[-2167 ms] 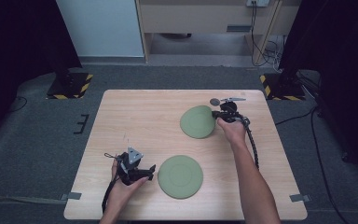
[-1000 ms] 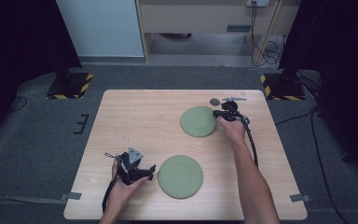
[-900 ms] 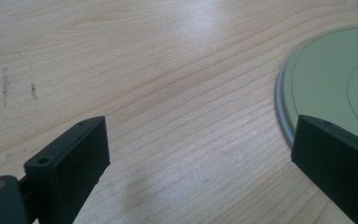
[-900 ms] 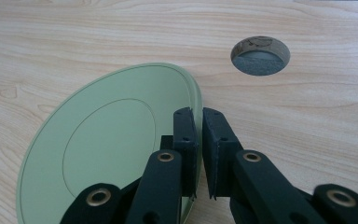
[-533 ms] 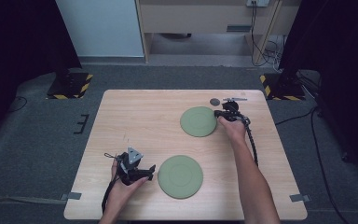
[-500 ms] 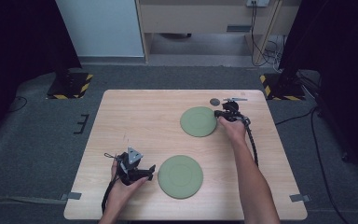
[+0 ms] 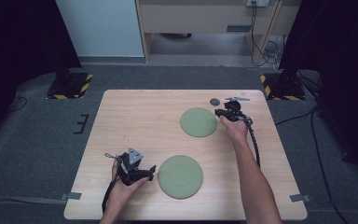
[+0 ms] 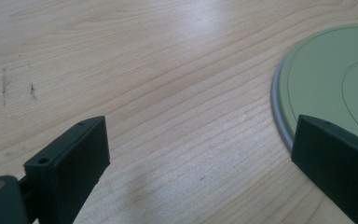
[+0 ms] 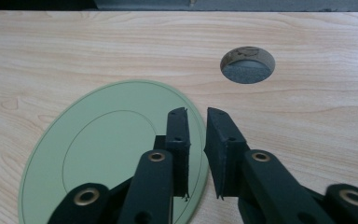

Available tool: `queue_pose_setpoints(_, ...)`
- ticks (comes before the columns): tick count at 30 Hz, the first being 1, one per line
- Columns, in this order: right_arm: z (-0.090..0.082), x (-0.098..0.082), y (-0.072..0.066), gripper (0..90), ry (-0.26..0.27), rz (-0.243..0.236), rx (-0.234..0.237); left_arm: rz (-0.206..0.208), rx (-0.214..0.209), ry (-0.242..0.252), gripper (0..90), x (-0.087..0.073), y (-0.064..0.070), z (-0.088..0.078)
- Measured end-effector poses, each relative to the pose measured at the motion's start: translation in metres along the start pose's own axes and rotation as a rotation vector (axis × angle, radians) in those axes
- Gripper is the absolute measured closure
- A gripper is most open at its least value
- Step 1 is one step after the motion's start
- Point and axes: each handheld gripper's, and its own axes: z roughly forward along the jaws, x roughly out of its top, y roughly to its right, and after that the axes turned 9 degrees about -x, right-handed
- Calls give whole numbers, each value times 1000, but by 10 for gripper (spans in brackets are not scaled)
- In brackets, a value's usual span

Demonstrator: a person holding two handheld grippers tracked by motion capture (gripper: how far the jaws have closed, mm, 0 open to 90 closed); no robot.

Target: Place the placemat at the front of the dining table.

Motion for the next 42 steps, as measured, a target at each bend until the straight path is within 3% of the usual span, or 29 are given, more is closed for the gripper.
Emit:
queue_pose_setpoints(8, -3, 2, 4, 587, 10, 34, -8, 0, 1, -2, 32, 0, 0, 0)
queue_pose_setpoints(13, -5, 3, 7, 416, 15, 72, -10, 4, 3, -3, 32, 0, 1, 1)
queue_pose_setpoints(14, -7, 4, 9, 341, 12, 90, -14, 8, 6, -7, 33, 0, 1, 1)
queue_pose_setpoints(23, -17, 6, 11, 143, 17, 80, -35, 3, 8, -8, 32, -1, 0, 0)
queue_pose_setpoints(31, -30, 8, 13, 91, 45, 50, -58, -2, 13, -5, 30, 0, -1, -1)
queue_pose_setpoints(42, -42, 8, 11, 75, 65, 33, -30, -7, 18, -3, 30, -1, -3, -3)
